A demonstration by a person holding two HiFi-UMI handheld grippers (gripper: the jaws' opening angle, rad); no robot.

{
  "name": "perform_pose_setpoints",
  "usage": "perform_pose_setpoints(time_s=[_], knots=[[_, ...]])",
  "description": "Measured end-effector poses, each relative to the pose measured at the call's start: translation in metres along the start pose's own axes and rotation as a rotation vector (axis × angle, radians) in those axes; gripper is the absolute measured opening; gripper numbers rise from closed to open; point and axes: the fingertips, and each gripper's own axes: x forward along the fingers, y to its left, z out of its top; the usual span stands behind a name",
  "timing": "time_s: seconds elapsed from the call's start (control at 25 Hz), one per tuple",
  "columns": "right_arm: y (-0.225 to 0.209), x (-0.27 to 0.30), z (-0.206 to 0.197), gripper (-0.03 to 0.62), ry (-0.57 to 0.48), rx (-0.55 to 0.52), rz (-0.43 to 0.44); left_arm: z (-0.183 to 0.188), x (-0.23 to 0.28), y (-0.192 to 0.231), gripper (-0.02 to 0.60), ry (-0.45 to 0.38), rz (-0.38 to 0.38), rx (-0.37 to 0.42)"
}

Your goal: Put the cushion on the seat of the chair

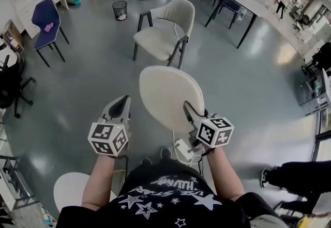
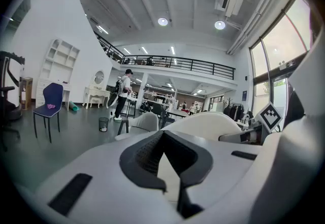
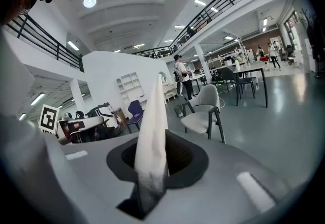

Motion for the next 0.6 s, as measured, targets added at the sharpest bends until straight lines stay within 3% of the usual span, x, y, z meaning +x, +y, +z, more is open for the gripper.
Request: perform_pose_setpoints(time_s=[0.6], knots=[[0.004,0.003,-0.004,0.06,-0.002,-0.001,-0.01,-0.001,-0.011,0.014,0.009,-0.035,0.017,-0.059]])
